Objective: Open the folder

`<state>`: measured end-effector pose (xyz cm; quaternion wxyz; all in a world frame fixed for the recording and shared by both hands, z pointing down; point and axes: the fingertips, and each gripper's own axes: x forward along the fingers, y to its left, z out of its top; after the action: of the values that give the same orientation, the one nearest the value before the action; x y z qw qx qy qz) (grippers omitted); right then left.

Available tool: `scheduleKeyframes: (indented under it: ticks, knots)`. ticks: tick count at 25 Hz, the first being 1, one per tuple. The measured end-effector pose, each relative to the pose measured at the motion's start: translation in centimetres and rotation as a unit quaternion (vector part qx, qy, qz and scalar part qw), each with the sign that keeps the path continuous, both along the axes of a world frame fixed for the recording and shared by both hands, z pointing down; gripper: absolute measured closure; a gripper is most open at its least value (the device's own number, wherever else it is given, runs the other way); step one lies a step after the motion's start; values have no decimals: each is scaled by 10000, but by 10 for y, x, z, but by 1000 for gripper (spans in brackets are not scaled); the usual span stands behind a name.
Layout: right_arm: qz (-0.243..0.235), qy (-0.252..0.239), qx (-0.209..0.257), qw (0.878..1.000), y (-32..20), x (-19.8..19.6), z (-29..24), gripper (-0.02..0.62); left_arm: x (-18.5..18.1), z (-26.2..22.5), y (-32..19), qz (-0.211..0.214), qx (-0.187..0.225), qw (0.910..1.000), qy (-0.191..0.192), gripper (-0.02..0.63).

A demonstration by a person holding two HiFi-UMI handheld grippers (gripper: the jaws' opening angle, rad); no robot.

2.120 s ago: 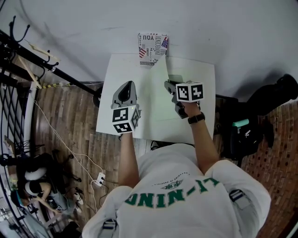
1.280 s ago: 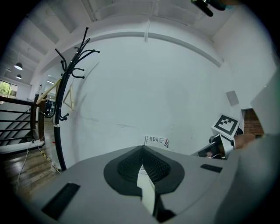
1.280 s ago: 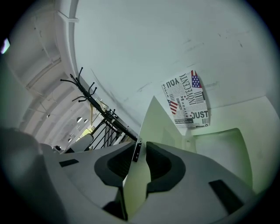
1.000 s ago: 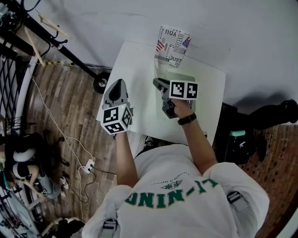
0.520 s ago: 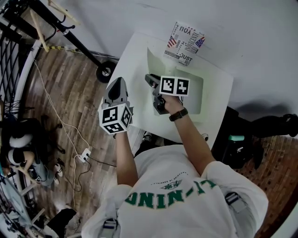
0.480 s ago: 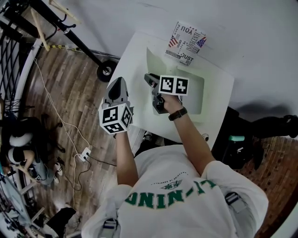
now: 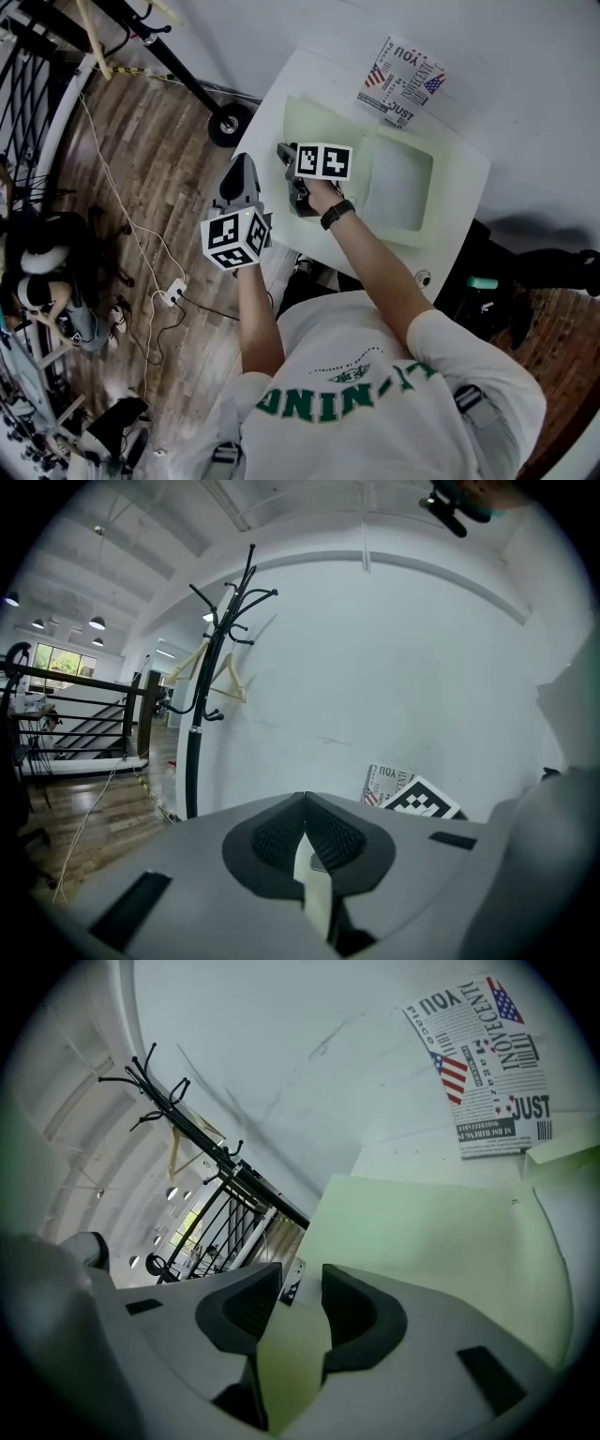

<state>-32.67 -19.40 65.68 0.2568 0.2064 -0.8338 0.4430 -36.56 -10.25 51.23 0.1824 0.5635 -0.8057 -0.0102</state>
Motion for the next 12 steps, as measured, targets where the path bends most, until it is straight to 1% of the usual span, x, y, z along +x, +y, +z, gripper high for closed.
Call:
scheduleKeyframes:
  ticks: [2,7,11,12]
  knots:
    - [4,176,38,9998,3,-9,14,446,-4,5,4,-72,-41,10000,25,592]
    - [-178,761,146,9968,18,-24,60,431,-13,22,21,-294,-187,9994,89,592]
    - [-16,1219,296,9921,22,-28,88,423,-20,33,36,-434,-292,9985,160,592]
    - [90,1326,286,9907,22,-28,96,454,-21,35,39,-459,-321,9983,180,592]
